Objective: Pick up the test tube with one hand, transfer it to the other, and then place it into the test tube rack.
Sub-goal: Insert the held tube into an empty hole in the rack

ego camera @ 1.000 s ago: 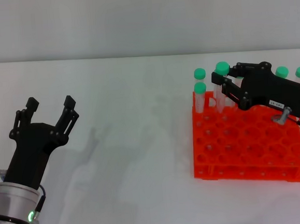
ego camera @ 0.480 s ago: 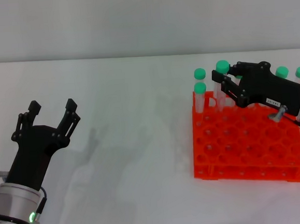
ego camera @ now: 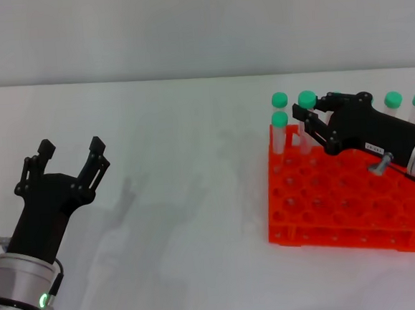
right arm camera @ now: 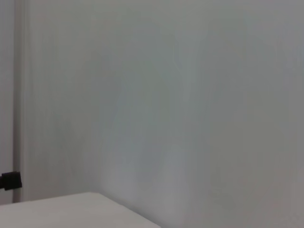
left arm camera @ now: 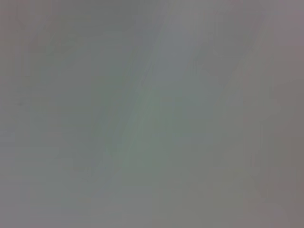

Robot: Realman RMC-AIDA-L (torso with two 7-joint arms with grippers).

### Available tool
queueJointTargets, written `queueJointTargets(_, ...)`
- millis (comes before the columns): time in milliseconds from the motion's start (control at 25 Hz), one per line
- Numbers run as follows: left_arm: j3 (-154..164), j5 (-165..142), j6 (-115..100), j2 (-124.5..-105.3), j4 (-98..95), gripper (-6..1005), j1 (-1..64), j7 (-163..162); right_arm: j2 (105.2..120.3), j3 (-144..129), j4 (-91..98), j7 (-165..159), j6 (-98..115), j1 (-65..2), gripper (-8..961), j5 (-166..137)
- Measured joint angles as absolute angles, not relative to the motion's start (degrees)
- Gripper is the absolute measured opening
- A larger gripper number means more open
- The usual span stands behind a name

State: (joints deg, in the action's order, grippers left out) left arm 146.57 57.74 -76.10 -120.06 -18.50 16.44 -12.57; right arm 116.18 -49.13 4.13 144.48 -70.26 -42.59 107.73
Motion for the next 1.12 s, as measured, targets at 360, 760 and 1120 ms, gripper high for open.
queueJointTargets(360,146.4,57.7,-76.1,-120.06,-18.5,894,16.5,-12.6,116.19,-49.1,1.7,146.6,-66.7,-42.6,288,108.5)
queueJointTargets(760,146.7,57.7,-76.1,-120.06,-18.5,895,17.0,-12.6,116.19,-49.3,1.5,145.5,-66.5,-42.0,310,108.5)
queueJointTargets(1120,146.8,57.4,-76.1,-120.06,-18.5,895,17.1,-12.8,116.19,-49.6,1.8,143.6,-68.7,-40.3,374,108.3)
